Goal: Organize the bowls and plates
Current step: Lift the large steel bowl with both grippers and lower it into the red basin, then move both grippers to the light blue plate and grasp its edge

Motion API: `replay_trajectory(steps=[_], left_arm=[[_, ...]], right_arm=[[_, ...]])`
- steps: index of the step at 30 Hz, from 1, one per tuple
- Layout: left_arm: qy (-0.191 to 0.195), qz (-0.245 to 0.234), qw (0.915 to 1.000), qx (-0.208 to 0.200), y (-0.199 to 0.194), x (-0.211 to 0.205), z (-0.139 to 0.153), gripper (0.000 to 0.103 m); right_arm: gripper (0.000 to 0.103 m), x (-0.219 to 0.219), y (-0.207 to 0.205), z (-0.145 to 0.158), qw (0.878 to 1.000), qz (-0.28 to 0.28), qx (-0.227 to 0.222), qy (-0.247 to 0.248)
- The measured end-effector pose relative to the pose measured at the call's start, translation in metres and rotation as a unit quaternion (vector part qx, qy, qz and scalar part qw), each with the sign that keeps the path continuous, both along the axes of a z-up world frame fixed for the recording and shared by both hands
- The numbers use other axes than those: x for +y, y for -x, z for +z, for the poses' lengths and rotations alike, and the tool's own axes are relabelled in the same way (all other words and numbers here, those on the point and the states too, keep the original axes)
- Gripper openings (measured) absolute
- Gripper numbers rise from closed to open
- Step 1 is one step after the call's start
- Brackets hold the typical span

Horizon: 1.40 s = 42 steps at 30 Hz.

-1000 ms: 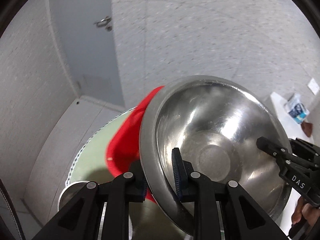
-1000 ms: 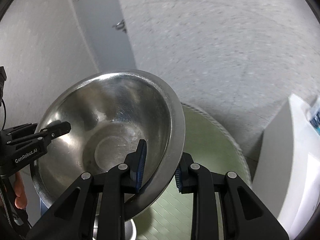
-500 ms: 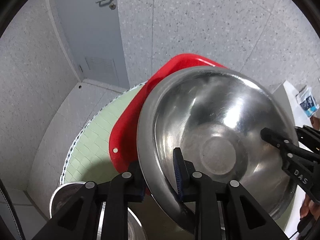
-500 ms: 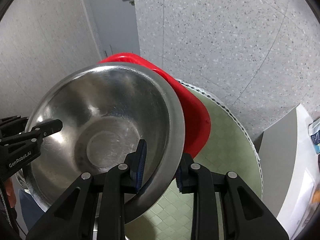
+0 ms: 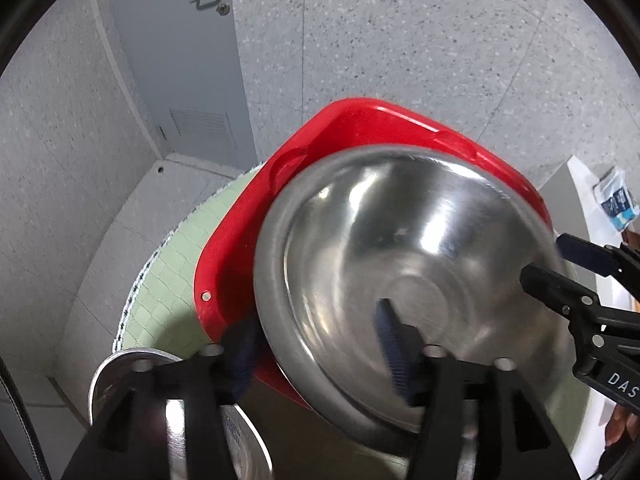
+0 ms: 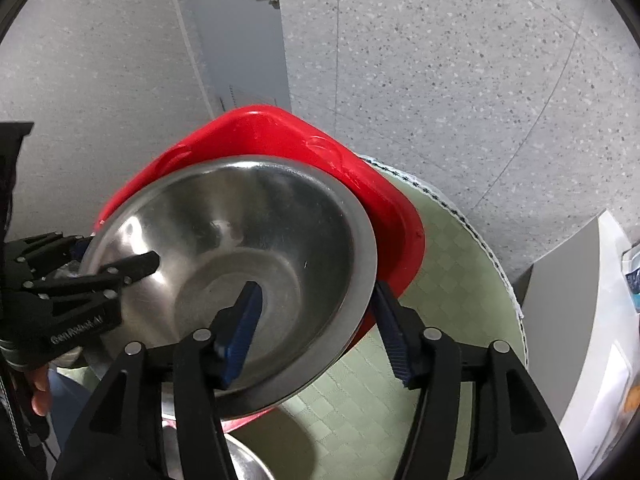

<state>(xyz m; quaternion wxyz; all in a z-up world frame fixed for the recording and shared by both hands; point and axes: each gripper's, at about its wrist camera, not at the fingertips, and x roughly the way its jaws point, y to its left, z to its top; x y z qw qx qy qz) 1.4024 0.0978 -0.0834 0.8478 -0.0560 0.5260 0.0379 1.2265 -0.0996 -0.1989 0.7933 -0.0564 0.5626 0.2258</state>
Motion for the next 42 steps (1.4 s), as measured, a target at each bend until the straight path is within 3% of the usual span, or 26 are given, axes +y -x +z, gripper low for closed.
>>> replay_trajectory(steps=[1,3,11,19,24,34,42], left_arm=[[-0.006,0.001,1.0,-0.006,0.003,-0.003,0.003,0.074],[-0.011,0.007,0.9998,-0.016,0.01,-0.007,0.009,0.083],[-0.011,0.037,0.9974,-0.06,0.063,-0.013,0.041,0.085],[-0.029,0.085,0.9899,-0.11,0.169,-0.014,0.062,0.091],[-0.032,0.091,0.9878,-0.122,0.232,-0.014,0.067,0.092],[-0.013,0.072,0.9922,-0.101,0.323,0.02,0.048,0.093],[-0.004,0.057,0.9963,-0.065,0.354,0.043,0.02,0.092]], right_arm=[[0.059,-0.001,0.0,0.001,1.0,0.0,0.0,-0.002],[0.06,-0.003,0.002,0.003,1.0,0.002,-0.002,-0.008],[0.061,-0.016,0.036,0.027,0.999,0.003,-0.025,-0.04],[0.064,-0.015,0.097,0.054,0.994,0.037,-0.056,-0.089],[0.064,-0.005,0.146,0.048,0.993,0.044,-0.044,-0.098],[0.064,0.017,0.229,0.018,0.997,0.01,-0.006,-0.071],[0.064,0.035,0.258,-0.003,0.999,-0.005,0.006,-0.037]])
